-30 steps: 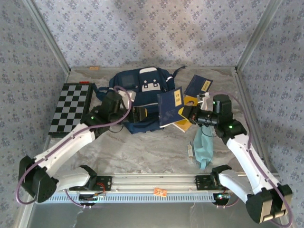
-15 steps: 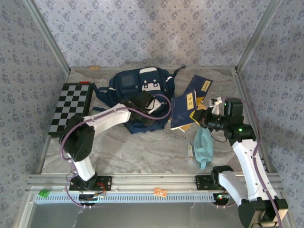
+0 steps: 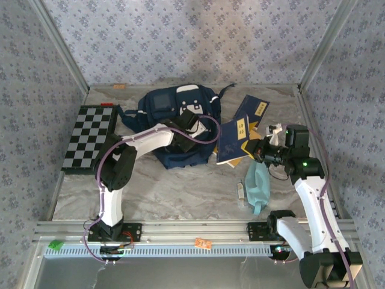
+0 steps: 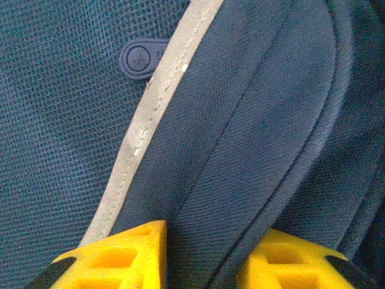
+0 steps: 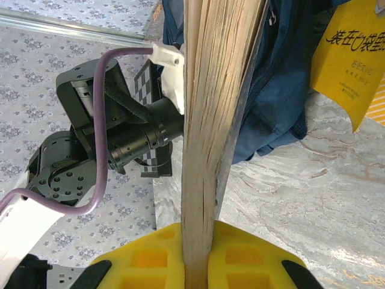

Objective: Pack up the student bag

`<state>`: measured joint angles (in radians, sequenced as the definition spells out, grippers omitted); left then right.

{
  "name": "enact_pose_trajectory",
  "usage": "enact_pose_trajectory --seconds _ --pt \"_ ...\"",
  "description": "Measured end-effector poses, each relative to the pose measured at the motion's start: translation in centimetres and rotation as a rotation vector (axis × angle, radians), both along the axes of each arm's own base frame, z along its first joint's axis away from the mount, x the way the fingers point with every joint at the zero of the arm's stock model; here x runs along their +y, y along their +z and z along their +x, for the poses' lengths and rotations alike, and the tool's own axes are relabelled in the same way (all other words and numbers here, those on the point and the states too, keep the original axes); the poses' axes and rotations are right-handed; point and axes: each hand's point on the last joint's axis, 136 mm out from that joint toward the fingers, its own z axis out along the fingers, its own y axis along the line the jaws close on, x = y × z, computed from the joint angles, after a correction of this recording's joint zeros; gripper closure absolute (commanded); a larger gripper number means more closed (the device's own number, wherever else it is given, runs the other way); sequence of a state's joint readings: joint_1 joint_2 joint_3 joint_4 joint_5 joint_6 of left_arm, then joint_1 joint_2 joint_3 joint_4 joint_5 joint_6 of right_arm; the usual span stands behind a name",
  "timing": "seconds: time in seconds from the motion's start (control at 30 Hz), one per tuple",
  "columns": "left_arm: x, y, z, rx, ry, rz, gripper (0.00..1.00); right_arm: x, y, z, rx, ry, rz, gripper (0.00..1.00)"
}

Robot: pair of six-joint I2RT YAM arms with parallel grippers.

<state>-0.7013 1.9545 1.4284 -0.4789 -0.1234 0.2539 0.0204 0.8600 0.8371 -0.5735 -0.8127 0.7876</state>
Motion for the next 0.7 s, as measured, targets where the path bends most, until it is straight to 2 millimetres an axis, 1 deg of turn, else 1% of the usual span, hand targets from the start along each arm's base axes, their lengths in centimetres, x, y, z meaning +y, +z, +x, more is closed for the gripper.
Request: enact_pose_trajectory --seconds 0.07,0.13,0.23,0.3,0.4,0.47,0.57,0.63,0.7 --pt "-0.1 0.3 0.0 0.003 -0.004 0.001 1.0 -0.3 -0.1 0.1 0.002 -0.004 -0.001 1.0" --pt "-0.1 0.9 0.1 0.005 -0.003 0.003 1.0 -0.5 -0.4 0.1 0.014 -0.007 -0.003 1.0" --pt "0.1 2.9 0.2 -0.011 0.006 0.002 1.0 -0.9 -1.0 -0.2 0.039 -0.006 -0.022 1.0" --pt "0.4 5.2 0.4 -0.044 0.015 -0.006 1.0 -0.8 -1.1 -0.4 0.05 0.005 -0.03 1.0" --pt "0.9 10.0 0.9 -0.116 0.034 -0.046 1.0 -0.4 -1.3 -0.7 0.059 0.026 -0.033 1.0" --pt "1.5 13.4 1.4 -0.165 0.051 -0.079 1.0 0.6 -1.4 -1.1 0.058 0.063 -0.032 1.0" --pt "2.5 17.6 2.3 -0.23 0.077 -0.114 1.0 3.0 -1.6 -1.6 0.058 0.141 -0.024 1.0" --pt "3.2 19.2 2.6 -0.256 0.089 -0.113 1.0 4.8 -2.0 -1.8 0.062 0.195 -0.029 1.0" --pt "3.7 19.5 2.6 -0.259 0.092 -0.101 1.0 6.3 -2.3 -2.0 0.066 0.239 -0.035 1.0"
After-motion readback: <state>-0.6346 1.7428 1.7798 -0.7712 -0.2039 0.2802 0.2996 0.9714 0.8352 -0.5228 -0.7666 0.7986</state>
